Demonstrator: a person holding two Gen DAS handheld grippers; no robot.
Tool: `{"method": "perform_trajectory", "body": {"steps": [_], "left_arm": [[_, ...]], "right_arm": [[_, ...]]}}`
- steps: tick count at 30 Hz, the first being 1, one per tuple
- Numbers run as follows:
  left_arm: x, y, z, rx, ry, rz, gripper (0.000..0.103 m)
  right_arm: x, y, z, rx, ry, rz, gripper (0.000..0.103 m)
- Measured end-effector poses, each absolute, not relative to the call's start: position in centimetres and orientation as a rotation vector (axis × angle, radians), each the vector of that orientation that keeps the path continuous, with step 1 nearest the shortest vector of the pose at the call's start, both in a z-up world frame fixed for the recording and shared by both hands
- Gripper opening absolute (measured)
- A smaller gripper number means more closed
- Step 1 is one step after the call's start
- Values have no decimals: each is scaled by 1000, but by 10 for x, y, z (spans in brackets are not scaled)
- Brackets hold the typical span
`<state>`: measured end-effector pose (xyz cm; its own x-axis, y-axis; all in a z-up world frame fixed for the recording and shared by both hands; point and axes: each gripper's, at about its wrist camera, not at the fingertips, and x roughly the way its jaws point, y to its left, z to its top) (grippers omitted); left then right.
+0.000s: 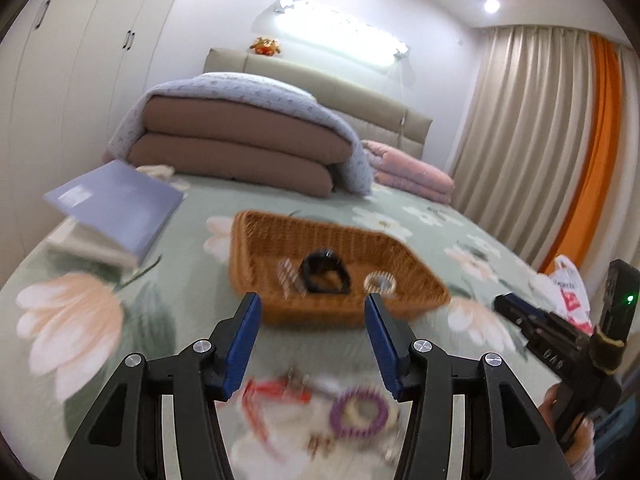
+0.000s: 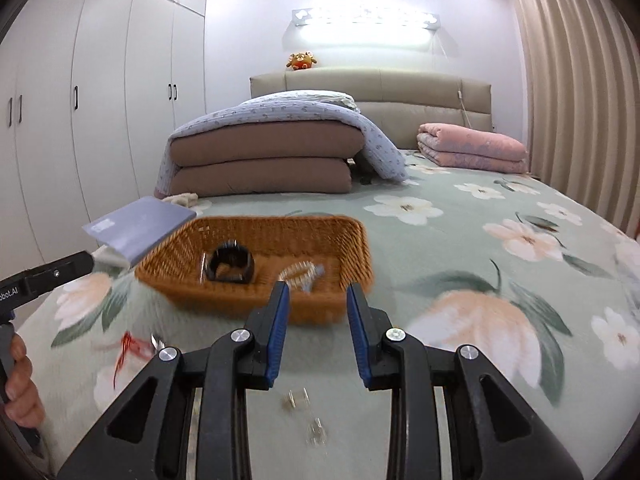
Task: Organize jewelry
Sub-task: 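Move both open tools back over the remaining jewelry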
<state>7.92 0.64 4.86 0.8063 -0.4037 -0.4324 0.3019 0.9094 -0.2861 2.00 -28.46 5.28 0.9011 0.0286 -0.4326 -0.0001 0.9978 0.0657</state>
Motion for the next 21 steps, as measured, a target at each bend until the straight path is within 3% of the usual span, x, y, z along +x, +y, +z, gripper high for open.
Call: {"method": "perform_trajectory", "body": {"steps": [9,21], "left_arm": [[92,42,-13,-359,672,-345,55],[90,19,-20,-239,704,-327,55]], "right_arm": [[23,-318,12,216,583,50,32],[18,-304,-13,191,741,105,32]]}}
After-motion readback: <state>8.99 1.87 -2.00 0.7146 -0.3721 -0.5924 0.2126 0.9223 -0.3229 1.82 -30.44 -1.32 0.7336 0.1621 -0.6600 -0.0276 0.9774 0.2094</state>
